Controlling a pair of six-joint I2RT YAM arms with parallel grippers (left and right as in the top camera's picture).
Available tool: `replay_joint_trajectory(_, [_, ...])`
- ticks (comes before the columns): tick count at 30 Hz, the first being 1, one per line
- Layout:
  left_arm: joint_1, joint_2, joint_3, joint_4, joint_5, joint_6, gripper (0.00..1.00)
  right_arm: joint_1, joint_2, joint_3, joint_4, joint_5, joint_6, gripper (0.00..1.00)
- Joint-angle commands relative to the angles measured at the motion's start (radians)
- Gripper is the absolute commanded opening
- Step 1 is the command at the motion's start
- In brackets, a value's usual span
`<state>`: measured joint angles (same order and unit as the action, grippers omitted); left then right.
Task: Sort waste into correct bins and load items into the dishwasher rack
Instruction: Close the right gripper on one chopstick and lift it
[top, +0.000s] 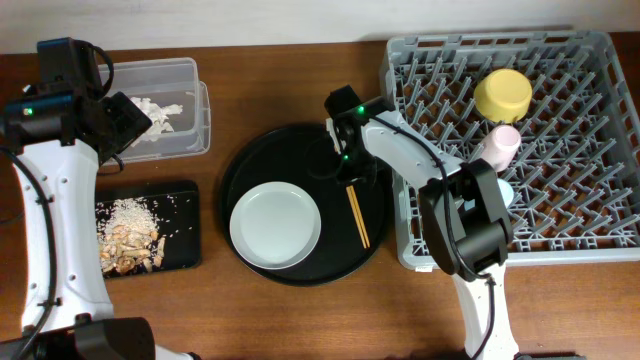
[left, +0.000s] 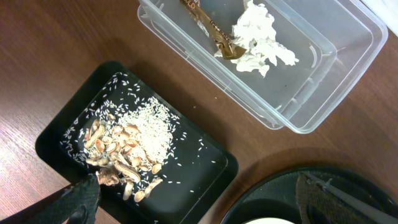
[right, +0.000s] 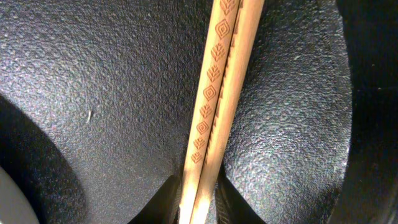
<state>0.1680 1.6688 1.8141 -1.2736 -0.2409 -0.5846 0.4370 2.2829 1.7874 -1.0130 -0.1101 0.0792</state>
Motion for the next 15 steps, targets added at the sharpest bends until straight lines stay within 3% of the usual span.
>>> replay_joint_trajectory(1, [0.005, -0.013, 0.008, 0.001, -0.010, -0.006, 0.99, -0.027, 0.014, -0.014, -0.003, -0.012, 0.007, 0.18])
replay_joint_trajectory(15, [0.005, -0.013, 0.008, 0.001, -0.010, -0.006, 0.99, -0.025, 0.012, 0.116, -0.124, -0.041, 0.008, 0.17])
